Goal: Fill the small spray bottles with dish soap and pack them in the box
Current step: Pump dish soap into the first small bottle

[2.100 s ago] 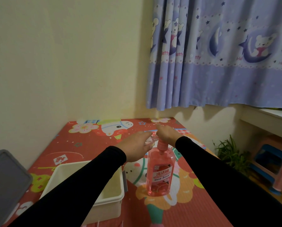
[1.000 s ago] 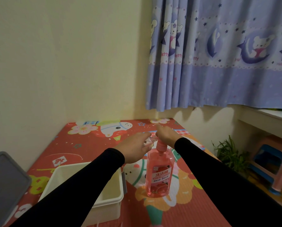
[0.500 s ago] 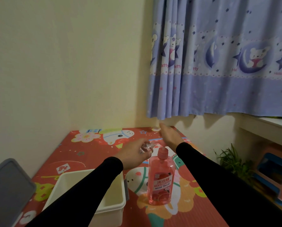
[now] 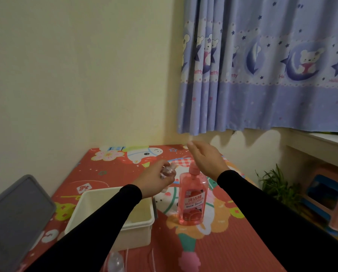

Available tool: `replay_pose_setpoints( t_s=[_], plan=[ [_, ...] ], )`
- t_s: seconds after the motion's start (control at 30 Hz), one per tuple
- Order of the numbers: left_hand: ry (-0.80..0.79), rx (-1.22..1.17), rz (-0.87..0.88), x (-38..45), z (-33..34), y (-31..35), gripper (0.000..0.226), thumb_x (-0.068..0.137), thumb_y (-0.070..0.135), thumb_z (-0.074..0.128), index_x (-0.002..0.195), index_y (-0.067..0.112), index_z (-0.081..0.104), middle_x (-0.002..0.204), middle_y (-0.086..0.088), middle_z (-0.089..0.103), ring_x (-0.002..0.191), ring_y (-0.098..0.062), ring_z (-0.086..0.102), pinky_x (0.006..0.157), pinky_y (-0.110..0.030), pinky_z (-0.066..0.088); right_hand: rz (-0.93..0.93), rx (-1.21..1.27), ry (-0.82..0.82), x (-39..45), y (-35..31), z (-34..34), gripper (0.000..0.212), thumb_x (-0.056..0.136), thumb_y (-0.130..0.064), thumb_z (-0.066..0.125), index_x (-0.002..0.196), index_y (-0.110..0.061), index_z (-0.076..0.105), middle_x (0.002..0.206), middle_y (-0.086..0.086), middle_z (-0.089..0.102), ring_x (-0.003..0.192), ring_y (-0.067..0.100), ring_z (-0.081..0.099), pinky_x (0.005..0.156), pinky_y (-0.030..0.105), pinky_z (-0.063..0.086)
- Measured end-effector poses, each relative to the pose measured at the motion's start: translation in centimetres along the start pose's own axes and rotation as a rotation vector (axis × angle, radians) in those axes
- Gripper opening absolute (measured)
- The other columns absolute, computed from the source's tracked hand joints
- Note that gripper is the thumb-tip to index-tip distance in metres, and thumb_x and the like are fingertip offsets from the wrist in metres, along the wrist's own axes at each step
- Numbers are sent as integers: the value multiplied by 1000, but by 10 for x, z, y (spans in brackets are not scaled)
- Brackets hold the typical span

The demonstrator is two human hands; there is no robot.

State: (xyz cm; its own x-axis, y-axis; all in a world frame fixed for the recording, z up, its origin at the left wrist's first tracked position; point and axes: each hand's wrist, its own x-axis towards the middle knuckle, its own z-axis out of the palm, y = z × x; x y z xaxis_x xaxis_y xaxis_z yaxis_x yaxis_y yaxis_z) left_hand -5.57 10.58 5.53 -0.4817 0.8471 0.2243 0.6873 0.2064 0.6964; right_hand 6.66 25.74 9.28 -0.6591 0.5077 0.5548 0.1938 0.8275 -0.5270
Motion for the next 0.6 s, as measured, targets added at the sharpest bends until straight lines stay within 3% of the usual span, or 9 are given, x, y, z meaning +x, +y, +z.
replay_pose_setpoints(
  t_s=[0.1,0.2,0.3,0.43,0.6],
  plan=[
    [15,-93,-1,-14,0,0,34,88,29,64,119,23,50,115,2,58,99,-17,62,84,-43,57,-75,-25,22,-19,2,0,33,101,-37,35,76,-29,55,75,-9,56,75,8,52,71,32,38],
    [32,-102,6,-29,1,1,30,88,27,65,112,21,50,114,-2,59,98,-18,62,84,-40,56,-101,-72,10,-38,7,1,54,96,-52,30,112,-15,65,112,-1,66,107,14,56,93,31,43],
    [59,-126,14,-43,3,2,28,87,26,66,108,18,50,112,-2,59,101,-19,61,84,-39,55,-58,-38,41,-53,11,1,70,90,-62,23,122,-15,63,129,1,61,123,16,51,103,36,41],
    [92,-150,34,-62,6,1,27,88,22,66,110,17,51,110,3,60,102,-16,60,83,-26,49,-61,-58,-49,-87,14,8,50,96,-50,38,128,-18,60,133,-1,58,123,16,52,101,29,39],
    [85,-190,3,-83,12,-3,29,87,25,67,111,24,51,112,6,61,102,-15,62,87,-34,53,-122,-67,-218,-142,20,37,44,92,-45,48,124,-17,63,124,-2,64,113,14,59,95,25,45]
  ],
)
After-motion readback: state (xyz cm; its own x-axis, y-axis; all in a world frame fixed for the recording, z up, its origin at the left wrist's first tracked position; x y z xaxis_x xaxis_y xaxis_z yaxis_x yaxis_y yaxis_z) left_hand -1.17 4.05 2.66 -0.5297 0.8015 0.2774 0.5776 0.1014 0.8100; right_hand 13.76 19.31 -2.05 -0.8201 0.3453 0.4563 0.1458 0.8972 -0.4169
